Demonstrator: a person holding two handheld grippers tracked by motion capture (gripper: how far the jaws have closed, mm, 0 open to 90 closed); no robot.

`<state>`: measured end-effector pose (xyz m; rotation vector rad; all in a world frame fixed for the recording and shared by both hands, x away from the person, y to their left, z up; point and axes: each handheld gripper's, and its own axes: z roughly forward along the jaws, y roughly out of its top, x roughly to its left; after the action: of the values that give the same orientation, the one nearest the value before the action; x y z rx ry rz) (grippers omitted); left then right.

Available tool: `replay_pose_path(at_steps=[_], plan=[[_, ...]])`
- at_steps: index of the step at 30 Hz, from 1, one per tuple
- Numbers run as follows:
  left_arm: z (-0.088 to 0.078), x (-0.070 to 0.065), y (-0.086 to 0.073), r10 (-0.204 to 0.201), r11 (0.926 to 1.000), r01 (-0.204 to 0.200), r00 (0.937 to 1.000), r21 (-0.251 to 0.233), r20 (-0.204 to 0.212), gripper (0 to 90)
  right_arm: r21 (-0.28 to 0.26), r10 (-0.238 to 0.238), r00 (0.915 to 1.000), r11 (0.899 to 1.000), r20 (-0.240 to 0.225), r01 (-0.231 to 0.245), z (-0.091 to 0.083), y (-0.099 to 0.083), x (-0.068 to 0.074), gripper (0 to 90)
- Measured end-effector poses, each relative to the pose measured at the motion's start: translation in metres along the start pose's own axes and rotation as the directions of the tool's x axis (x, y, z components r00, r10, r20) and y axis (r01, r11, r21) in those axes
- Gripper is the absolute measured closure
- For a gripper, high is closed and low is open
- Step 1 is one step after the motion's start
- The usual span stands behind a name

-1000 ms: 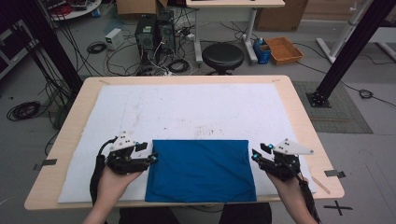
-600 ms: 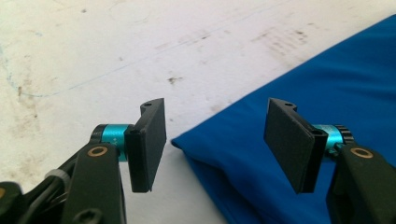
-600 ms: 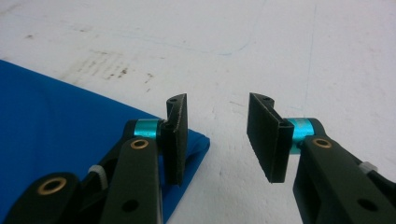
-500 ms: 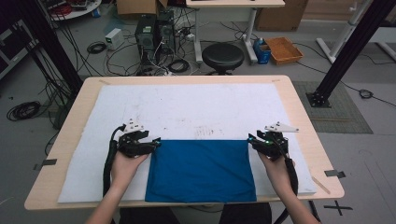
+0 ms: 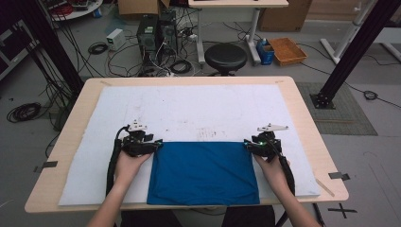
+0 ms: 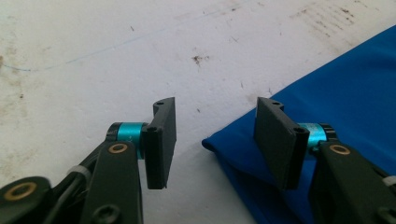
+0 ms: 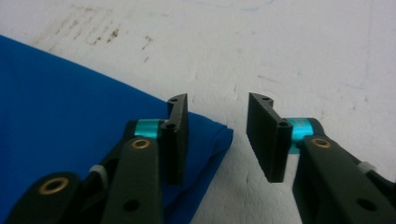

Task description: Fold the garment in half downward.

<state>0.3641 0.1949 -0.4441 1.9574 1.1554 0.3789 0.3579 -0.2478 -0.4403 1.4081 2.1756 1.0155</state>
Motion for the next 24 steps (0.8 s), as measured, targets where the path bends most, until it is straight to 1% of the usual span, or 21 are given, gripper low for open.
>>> replay_pose_path(at_steps=[2,3,4,6,7,9,10,11,12,13,14,15,17,18,20,23,24], plan=[[0.002,0.001,-0.001,-0.004,0.9999,0.004,1.0,0.01,0.0,53.1,0.01,0.002,1.0,1.0,0.004,-0.002,0.002,-0.001,-0.001,63.2],[0.003,0.001,-0.001,-0.005,0.9998,0.005,1.0,0.018,0.002,55.4,0.016,0.001,1.0,1.0,0.005,-0.001,0.003,-0.001,-0.001,65.3],[0.004,0.001,-0.001,0.002,0.9996,-0.002,1.0,0.028,0.002,57.2,0.022,-0.003,1.0,1.0,0.0,0.003,0.004,-0.002,-0.002,67.9],[0.003,0.0,-0.002,0.013,0.9995,-0.013,0.9997,0.027,-0.018,60.6,0.028,-0.015,0.9999,1.0,0.002,0.015,0.005,-0.003,0.0,71.6],[0.003,0.0,-0.002,0.008,0.9996,-0.007,0.9998,0.027,-0.02,62.0,0.027,-0.02,0.9998,0.999,0.001,0.02,0.005,-0.003,0.0,74.4],[0.003,0.0,-0.002,0.003,0.9996,-0.003,1.0,0.03,0.0,66.6,0.025,-0.03,0.9995,0.999,-0.009,0.03,0.005,-0.003,0.0,79.1],[0.003,-0.002,-0.002,0.001,0.9995,-0.002,0.9999,0.032,0.016,71.9,0.023,-0.036,0.9992,0.999,-0.016,0.037,0.004,-0.003,0.0,81.3],[0.003,-0.003,-0.002,0.008,0.9994,-0.009,0.9999,0.034,0.01,74.4,0.019,-0.051,0.9985,0.998,-0.018,0.051,0.004,-0.004,0.0,82.9],[0.003,-0.005,-0.003,0.031,0.999,-0.032,0.9995,0.033,0.009,75.5,0.018,-0.06,0.998,0.998,-0.019,0.06,0.004,-0.004,0.0,84.0],[0.003,-0.005,-0.004,0.036,0.9987,-0.037,0.9991,0.035,0.02,79.4,0.015,-0.062,0.9977,0.998,-0.026,0.063,0.003,-0.004,0.0,84.7],[0.003,-0.006,-0.004,0.028,0.9992,-0.029,0.9993,0.029,0.025,81.4,0.013,-0.068,0.9971,0.998,-0.035,0.068,0.003,-0.005,-0.001,85.0],[0.002,-0.005,-0.004,0.034,0.9987,-0.035,0.9988,0.037,0.034,83.2,0.01,-0.075,0.9964,0.997,-0.038,0.076,0.002,-0.005,-0.002,85.2],[0.002,-0.006,-0.004,0.035,0.9989,-0.036,0.9988,0.029,0.036,84.6,0.004,-0.075,0.996,0.997,-0.049,0.076,0.002,-0.005,-0.004,85.5],[0.002,-0.006,-0.004,0.041,0.9988,-0.042,0.9984,0.026,0.04,85.2,0.001,-0.068,0.9965,0.998,-0.049,0.068,0.001,-0.004,-0.006,85.8],[0.002,-0.006,-0.003,0.052,0.9986,-0.052,0.998,0.013,0.036,85.6,-0.008,-0.068,0.9956,0.998,-0.064,0.067,0.001,-0.003,-0.007,86.0],[0.003,-0.003,-0.002,0.031,0.9993,-0.03,0.9988,-0.023,0.037,85.9,-0.023,-0.063,0.9949,0.998,-0.08,0.061,0.001,0.0,-0.011,86.3],[0.003,-0.002,-0.001,0.033,0.999,-0.032,0.9988,-0.031,0.037,85.9,-0.024,-0.061,0.9949,0.998,-0.08,0.06,0.002,0.001,-0.012,86.3]])
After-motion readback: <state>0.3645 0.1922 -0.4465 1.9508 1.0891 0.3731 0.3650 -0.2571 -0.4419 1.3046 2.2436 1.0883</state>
